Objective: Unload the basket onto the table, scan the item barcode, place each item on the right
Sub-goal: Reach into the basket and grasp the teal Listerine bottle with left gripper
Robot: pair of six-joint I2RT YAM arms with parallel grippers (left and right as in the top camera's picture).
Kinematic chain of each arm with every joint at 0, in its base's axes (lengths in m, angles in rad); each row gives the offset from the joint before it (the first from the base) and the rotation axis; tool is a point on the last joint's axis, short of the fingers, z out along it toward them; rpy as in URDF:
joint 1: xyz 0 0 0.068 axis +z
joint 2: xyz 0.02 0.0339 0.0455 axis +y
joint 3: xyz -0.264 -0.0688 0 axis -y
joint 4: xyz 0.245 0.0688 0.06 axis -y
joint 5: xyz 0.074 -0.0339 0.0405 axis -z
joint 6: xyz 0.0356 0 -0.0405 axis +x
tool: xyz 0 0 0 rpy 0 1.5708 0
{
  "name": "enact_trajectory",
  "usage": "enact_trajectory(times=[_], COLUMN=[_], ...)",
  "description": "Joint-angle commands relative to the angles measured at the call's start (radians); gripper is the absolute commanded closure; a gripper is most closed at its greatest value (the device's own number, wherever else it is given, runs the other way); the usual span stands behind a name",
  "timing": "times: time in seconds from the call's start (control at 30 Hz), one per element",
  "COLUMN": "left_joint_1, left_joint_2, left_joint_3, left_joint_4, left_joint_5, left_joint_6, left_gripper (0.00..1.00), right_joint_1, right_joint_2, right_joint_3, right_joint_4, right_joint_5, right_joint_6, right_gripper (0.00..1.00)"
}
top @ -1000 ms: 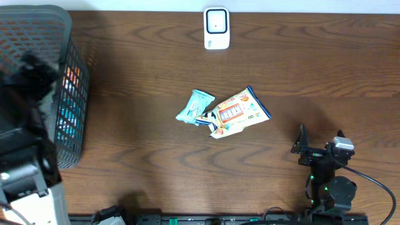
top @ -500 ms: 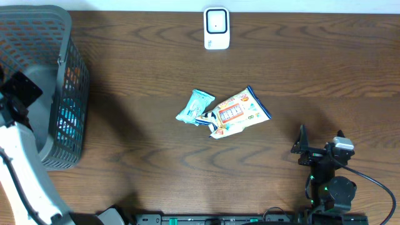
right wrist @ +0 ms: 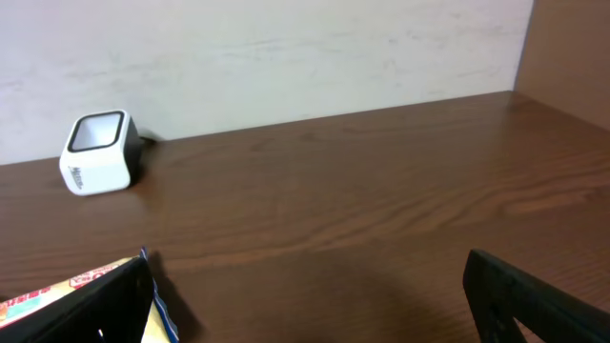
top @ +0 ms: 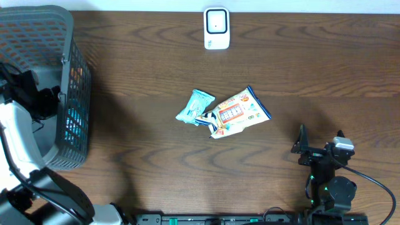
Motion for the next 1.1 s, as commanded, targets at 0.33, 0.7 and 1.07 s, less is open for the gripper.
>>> enact_trajectory(times=[0.33,0.7,1.07], left_joint_1=[-0.005,-0.005,-0.005], left_joint_2=[0.197,0.398,0.412], left_joint_3=[0.010,0.010,0.010], left_joint_4=[-0.056,-0.108,-0.100], left_joint_5=[-0.031,-0.029,-0.092], left_joint_6=[0.024,-0.033,-0.032], left_gripper=[0.02,0.02,0.22], right_joint_1=[-0.011,-0.011,-0.011], right_joint_2=[-0.003,-0.003,-0.003], right_joint_3=[-0.001,-0.001,-0.001], right_joint_4=[-0.004,-0.004,-0.004], right_joint_5=[-0.002,-0.002,-0.002], right_joint_6=[-0.013,-0.013,-0.013], right_gripper=[0.01,0.01,0.01])
